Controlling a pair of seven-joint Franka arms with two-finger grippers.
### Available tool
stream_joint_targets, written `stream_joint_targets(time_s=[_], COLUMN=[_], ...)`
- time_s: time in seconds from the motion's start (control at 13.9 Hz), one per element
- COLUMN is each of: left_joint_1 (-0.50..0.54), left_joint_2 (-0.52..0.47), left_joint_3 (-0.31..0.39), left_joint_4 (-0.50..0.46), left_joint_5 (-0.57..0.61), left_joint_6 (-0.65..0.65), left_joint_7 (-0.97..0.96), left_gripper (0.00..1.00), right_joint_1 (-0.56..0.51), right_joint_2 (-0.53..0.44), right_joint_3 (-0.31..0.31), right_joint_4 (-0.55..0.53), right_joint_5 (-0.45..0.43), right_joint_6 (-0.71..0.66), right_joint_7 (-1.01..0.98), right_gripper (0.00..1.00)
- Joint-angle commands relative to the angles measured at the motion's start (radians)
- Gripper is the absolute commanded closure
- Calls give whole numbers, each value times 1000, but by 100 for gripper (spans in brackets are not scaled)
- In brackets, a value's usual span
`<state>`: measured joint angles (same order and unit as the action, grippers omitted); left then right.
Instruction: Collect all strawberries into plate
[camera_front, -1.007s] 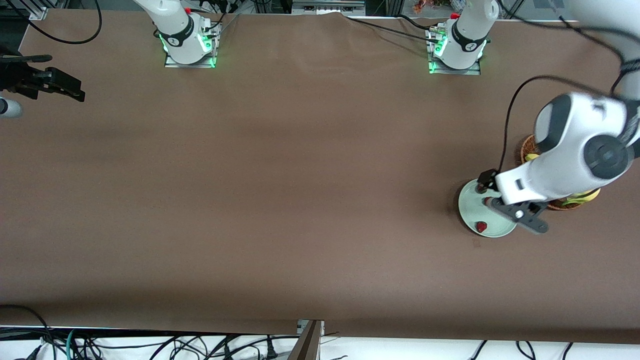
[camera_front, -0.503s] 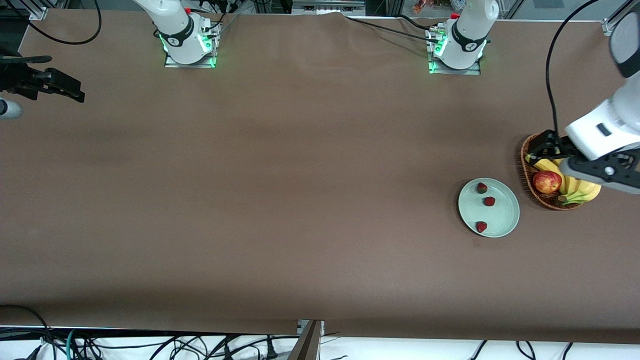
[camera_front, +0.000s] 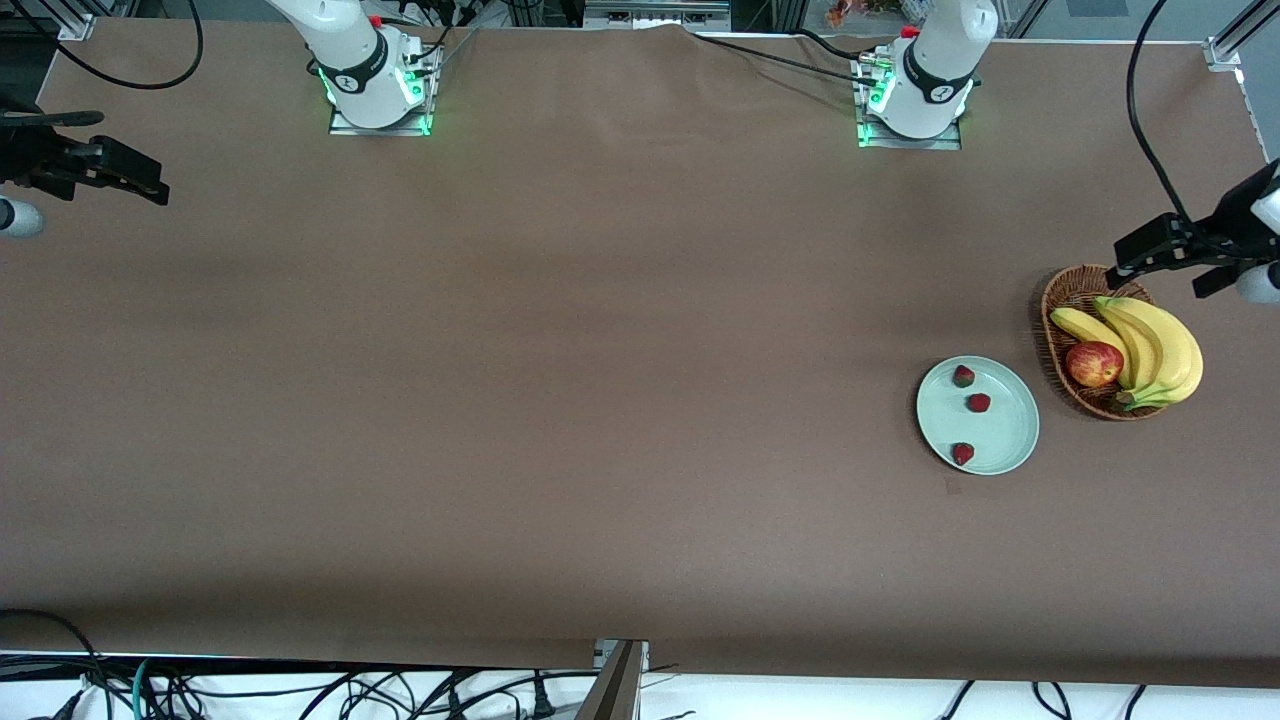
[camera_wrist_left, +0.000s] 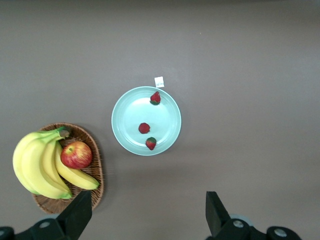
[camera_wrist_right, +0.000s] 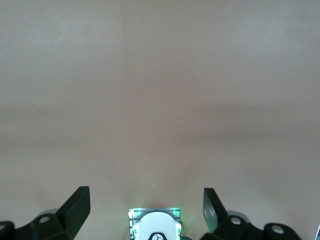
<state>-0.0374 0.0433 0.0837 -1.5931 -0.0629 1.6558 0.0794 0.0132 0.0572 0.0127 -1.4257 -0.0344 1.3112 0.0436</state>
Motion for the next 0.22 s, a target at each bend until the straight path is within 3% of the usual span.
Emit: stream_joint_targets(time_s=[0.0, 0.14], left_joint_1=[-22, -22], left_joint_2=[-26, -29], left_joint_3=[18, 18], left_joint_4=[-33, -33], left_joint_5=[2, 2], left_joint_6=[9, 5], left_joint_7=[-29, -29], left_gripper=[0, 0], right_joint_1=[-10, -10], right_joint_2=[7, 7], right_joint_3=[10, 10], right_joint_4=[22, 22], right_joint_5=[-15, -15], right_joint_6=[-6, -6], right_joint_7=[-14, -14], right_gripper=[0, 0])
